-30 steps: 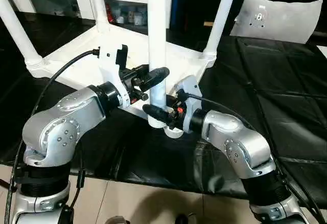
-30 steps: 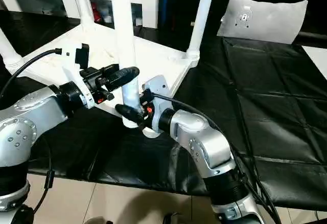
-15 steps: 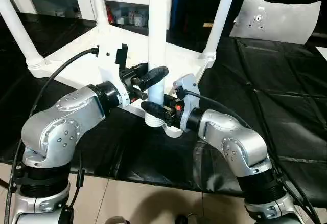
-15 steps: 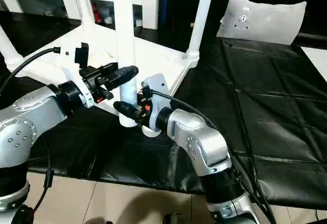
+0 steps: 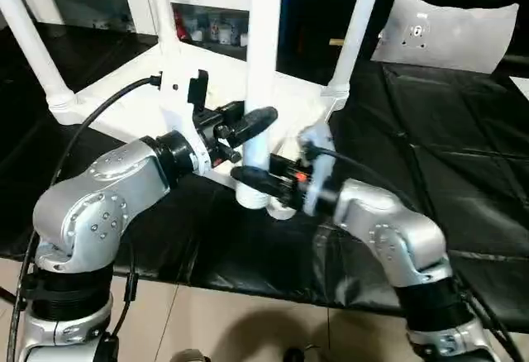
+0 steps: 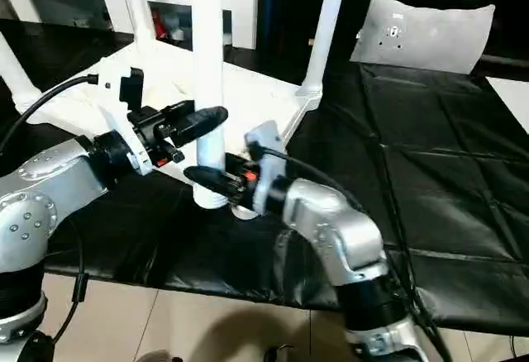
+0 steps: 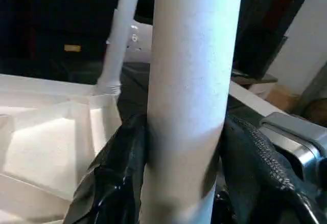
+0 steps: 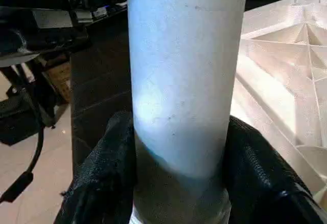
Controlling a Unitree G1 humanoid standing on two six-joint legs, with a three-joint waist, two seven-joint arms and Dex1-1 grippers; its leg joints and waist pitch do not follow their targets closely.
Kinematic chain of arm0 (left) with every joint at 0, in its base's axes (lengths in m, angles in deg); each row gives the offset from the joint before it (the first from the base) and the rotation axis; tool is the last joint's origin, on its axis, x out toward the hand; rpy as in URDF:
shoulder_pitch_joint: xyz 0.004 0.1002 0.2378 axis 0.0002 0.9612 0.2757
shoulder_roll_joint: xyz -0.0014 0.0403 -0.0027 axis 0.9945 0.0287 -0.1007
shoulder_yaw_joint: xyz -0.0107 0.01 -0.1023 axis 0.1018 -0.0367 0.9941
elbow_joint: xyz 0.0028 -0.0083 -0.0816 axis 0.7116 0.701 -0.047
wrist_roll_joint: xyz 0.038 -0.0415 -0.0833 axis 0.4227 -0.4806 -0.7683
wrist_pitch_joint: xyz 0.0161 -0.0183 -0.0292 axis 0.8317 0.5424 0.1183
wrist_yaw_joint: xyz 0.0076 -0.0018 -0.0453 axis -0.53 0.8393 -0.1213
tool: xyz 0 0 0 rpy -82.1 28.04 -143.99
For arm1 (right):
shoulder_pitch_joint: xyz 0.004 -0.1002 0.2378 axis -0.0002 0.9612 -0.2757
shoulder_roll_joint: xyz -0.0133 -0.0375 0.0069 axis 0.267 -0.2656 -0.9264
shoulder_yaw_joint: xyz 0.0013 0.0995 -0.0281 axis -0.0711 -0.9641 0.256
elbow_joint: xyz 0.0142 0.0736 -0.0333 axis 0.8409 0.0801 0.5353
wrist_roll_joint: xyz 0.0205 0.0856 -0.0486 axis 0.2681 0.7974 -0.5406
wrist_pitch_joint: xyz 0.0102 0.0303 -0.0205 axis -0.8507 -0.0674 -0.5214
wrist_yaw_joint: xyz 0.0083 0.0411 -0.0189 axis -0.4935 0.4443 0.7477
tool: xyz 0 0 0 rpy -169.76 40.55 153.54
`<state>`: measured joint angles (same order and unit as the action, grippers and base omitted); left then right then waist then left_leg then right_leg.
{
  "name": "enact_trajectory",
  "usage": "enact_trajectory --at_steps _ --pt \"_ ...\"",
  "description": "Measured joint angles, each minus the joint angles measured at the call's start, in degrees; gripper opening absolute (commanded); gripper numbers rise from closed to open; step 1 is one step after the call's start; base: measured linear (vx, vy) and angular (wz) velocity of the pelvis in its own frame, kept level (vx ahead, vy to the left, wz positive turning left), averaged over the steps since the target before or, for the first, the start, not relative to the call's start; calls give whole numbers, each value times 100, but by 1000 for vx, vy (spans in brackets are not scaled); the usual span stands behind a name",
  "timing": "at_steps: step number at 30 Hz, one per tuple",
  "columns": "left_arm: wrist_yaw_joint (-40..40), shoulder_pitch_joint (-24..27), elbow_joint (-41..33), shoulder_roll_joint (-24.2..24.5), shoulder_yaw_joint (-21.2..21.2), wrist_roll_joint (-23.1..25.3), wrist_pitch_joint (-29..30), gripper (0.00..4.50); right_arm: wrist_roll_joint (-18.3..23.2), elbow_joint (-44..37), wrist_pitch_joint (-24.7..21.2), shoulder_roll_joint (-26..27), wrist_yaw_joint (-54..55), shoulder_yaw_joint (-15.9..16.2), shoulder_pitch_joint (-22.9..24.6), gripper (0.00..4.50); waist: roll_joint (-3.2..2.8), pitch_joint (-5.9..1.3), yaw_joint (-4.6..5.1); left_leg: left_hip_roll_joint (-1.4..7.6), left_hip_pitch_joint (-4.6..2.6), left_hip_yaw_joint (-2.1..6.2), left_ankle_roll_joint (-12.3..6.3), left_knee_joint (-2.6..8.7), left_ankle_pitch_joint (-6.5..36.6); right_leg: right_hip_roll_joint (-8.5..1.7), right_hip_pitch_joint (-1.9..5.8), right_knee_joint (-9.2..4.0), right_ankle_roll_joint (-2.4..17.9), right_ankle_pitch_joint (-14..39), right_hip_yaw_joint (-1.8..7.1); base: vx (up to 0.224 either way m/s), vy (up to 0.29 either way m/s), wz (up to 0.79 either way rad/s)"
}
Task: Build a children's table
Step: Pick table leg
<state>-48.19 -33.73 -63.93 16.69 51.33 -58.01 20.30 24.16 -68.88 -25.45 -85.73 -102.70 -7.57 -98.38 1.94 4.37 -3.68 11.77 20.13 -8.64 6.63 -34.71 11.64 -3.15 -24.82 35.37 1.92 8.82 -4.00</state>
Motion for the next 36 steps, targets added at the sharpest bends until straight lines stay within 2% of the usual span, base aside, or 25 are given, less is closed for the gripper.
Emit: enact_trajectory --at_steps 8,12,16,21,24,29,33,36 --pt "271 97 2 85 42 -217 73 260 112 -7 183 -210 -453 11 190 197 -1 -1 -32 1 5 4 -4 -13 -8 0 3 -2 -4 -6 -2 0 0 0" --pt "547 230 11 118 97 -351 73 260 113 -70 358 -301 -706 37 378 197 -4 -4 -82 1 4 4 -5 -11 -7 0 4 -3 -4 -7 -2 0 0 0" --pt "1404 513 136 360 175 -665 44 260 189 -296 626 -628 -1277 109 776 196 -12 -8 -142 2 6 4 -7 -4 -5 0 3 -12 -4 -7 -4 0 0 0" --pt "2435 628 239 757 108 -752 25 260 266 -428 801 -905 -1897 231 1001 196 -51 -30 -142 2 -5 5 -8 -6 -6 0 20 -19 -3 -8 -5 0 0 0" --pt "2726 684 299 818 99 -823 21 260 267 -439 936 -955 -2097 246 1093 196 -65 -38 -139 2 -9 7 -7 -7 -6 0 27 -19 -3 -8 -7 0 0 0" --pt "2791 684 312 790 82 -815 -89 260 266 -429 1020 -934 -2121 238 1093 196 -71 -41 -134 2 -16 12 -7 -9 -6 0 42 -29 -3 -8 -12 0 0 0" --pt "2907 733 315 795 -82 -500 -442 260 83 -149 1394 -781 -2085 299 1077 196 -72 -42 -127 4 -29 25 -7 -12 -6 -1 75 -44 -4 -8 -26 0 0 0" --pt "3057 1100 315 747 -168 -311 -782 260 -118 67 1712 -728 -2087 456 1157 194 -75 -46 -112 5 -48 29 -8 -8 -6 -2 95 -49 -6 -6 -33 0 0 0"
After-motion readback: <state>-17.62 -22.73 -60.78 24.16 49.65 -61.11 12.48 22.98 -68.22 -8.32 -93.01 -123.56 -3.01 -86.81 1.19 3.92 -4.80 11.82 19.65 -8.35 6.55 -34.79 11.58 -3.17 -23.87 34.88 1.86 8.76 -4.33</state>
